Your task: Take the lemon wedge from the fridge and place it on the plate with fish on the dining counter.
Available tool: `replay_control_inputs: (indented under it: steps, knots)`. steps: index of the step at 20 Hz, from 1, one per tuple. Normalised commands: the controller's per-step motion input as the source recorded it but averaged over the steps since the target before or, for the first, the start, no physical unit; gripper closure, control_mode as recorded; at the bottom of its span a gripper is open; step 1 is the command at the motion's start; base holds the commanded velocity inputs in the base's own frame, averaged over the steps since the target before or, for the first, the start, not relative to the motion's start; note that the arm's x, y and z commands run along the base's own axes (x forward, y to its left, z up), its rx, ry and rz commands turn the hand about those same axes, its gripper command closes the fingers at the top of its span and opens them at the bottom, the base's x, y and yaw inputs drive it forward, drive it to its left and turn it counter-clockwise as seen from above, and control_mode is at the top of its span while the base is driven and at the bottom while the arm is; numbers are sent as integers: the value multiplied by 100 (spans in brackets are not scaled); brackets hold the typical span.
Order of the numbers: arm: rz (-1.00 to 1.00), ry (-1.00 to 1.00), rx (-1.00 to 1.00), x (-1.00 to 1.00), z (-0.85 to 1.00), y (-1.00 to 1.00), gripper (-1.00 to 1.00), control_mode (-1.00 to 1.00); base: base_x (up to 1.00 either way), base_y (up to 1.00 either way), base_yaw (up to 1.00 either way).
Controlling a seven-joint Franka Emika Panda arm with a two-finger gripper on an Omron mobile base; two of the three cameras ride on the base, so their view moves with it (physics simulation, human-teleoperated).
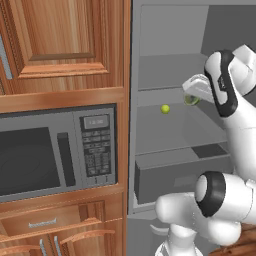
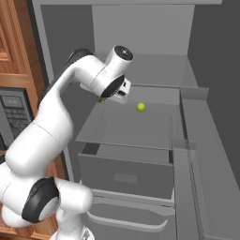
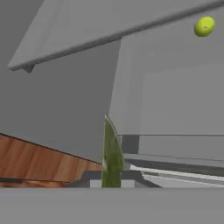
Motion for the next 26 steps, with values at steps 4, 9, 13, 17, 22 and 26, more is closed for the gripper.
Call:
replay_control_inputs:
  steps: [4, 9, 13, 17, 22, 26]
  knots:
    - [0, 31, -13, -100, -93, 68, 100, -100, 0, 0, 0]
    - [-1, 32, -36, -100, -99, 35, 100, -100, 0, 0, 0]
    - [0, -1, -40, -60, -56, 7, 100, -100, 0, 0, 0]
    - [-1, -12, -18, -8, -3, -1, 100, -100, 0, 0, 0]
    - [0, -3, -3, 0, 0, 0, 100, -100, 0, 0, 0]
    - [0, -39, -23, -22, 15, 0, 100, -100, 0, 0, 0]
